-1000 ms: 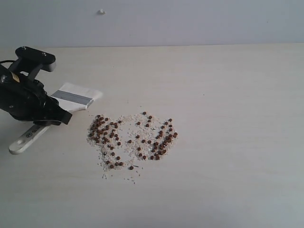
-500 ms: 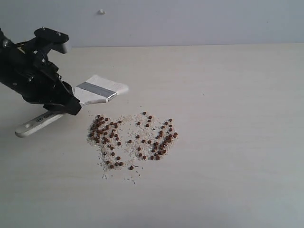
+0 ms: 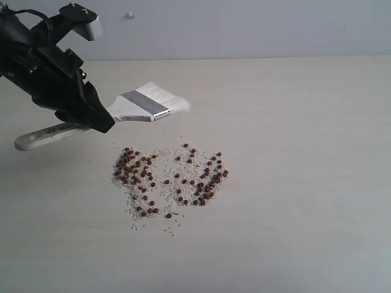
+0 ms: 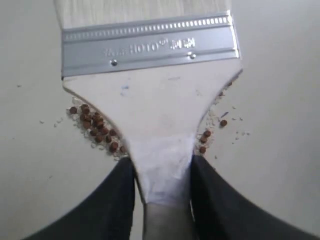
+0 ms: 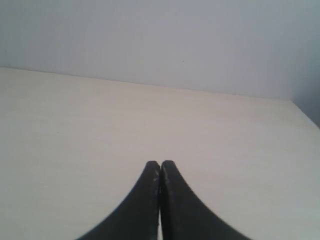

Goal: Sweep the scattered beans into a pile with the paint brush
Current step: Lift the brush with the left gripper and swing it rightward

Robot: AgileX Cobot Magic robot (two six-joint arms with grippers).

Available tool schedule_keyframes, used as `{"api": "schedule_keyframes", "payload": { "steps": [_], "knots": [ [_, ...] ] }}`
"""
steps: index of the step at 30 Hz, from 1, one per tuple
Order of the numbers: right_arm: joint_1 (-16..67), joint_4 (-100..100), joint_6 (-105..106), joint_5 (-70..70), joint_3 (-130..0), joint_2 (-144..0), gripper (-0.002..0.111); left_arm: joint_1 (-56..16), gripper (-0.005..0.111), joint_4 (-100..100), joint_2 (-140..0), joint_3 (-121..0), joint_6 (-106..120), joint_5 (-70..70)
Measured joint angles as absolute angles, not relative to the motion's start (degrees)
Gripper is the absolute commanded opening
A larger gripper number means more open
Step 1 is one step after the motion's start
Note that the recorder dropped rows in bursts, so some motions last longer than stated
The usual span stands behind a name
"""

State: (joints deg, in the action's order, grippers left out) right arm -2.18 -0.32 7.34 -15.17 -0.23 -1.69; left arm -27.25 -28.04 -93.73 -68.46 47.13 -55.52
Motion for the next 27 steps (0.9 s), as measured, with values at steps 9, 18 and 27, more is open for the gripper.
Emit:
{"api": "schedule_keyframes", "payload": {
  "steps": [9,18,27],
  "knots": [
    [-2.18,-2.75,9.42,-9.23,-0.23,-1.69,0.0,-27.25,0.0,-27.52,-93.73,-70.81,50.2,-59.48],
    [-2.18,1.31,4.98,21.78,-0.23,-1.64,0.0,-27.25,0.0,-27.38,-93.73,-71.02,53.57,-61.51],
    [-2.18,-11.85,-23.7,34.89,-2.26,-3.66,0.0,-27.25,0.0,-31.85,-93.73,-71.02,58.33,-64.69]
  ]
}}
